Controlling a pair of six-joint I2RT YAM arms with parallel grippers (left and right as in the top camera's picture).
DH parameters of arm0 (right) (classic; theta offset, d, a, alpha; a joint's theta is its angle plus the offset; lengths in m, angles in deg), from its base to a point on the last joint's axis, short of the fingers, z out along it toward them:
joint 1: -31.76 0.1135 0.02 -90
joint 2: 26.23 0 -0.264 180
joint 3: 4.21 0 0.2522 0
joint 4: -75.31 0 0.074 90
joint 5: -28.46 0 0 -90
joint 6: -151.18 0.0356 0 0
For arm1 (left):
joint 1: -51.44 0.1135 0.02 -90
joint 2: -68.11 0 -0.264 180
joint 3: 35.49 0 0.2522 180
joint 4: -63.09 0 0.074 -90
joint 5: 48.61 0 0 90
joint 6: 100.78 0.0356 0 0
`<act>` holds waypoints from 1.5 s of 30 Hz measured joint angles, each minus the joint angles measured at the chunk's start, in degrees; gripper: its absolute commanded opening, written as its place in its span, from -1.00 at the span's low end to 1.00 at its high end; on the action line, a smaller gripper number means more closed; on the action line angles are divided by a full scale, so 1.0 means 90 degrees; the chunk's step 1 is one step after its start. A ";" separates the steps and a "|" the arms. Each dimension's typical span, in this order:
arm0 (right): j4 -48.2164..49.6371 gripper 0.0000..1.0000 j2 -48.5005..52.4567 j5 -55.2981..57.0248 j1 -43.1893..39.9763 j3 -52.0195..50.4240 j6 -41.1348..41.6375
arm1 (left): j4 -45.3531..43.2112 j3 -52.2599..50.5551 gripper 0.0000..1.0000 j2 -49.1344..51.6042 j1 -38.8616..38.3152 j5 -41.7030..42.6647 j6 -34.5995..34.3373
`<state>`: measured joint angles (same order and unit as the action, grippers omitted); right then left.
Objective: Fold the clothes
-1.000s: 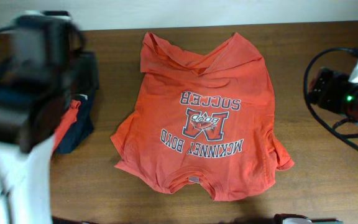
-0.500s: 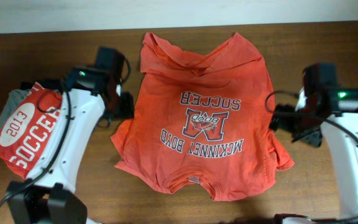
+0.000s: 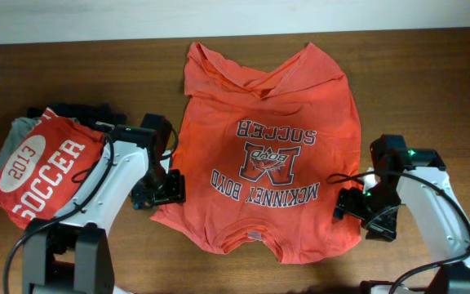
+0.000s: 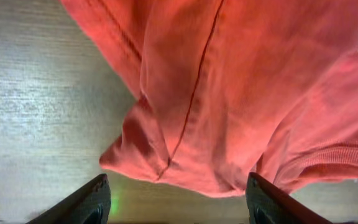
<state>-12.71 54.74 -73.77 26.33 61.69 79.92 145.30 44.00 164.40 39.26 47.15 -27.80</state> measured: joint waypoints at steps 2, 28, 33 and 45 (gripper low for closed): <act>0.0027 0.70 0.0000 -0.0087 0.0000 -0.0027 -0.0015 | -0.0022 -0.0010 0.41 0.0000 0.0000 0.0010 0.0000; 0.8381 -0.92 0.0937 -0.0743 0.0000 -0.0036 0.0141 | -0.1836 -0.0306 -0.75 0.0000 0.0000 0.0034 -0.0063; 0.7866 -0.92 0.2142 -0.0651 0.0000 0.0165 0.0393 | -0.2161 -0.0308 -0.70 0.0000 0.0000 0.0335 0.0138; 0.5833 -0.92 0.2535 -0.0510 0.0000 0.0350 0.0561 | -0.3623 -0.0316 -0.65 0.0236 -0.0291 0.0644 0.1404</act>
<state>39.80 77.56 -78.36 26.33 64.84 84.97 112.69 41.16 166.52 36.63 52.94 -15.17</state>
